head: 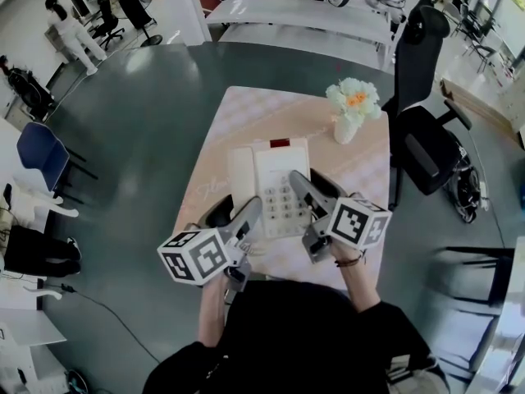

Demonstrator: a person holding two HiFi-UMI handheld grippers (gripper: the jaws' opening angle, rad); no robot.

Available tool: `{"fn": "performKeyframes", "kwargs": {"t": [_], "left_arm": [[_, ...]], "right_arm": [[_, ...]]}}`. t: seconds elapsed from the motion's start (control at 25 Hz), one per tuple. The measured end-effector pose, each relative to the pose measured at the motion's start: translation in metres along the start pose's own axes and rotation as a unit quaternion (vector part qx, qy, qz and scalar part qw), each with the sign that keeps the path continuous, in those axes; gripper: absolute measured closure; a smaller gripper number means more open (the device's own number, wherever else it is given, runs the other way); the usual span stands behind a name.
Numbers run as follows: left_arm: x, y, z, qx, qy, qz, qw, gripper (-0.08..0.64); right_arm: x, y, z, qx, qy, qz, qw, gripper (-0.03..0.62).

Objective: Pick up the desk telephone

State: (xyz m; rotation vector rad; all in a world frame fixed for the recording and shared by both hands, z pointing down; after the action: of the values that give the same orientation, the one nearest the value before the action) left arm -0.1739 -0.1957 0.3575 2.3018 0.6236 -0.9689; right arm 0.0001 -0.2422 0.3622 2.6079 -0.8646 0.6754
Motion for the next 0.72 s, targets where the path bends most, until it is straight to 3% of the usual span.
{"fn": "performKeyframes", "kwargs": {"t": [0.72], "left_arm": [[0.0025, -0.0014, 0.0010, 0.002, 0.000, -0.003, 1.0000, 0.268]], "right_arm": [[-0.0026, -0.0027, 0.0054, 0.004, -0.011, -0.007, 1.000, 0.402]]}}
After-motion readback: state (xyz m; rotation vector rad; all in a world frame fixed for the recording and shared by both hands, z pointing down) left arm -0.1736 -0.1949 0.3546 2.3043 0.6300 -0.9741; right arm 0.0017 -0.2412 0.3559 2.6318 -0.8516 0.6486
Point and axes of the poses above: the fingertips, and each gripper's own axes: y forward along the fingers, x to its right, z out of its top, the point moved 4 cm from there along -y, backward along the fingers, and after that the axes turned 12 degrees about -y, right-handed, at the moved point
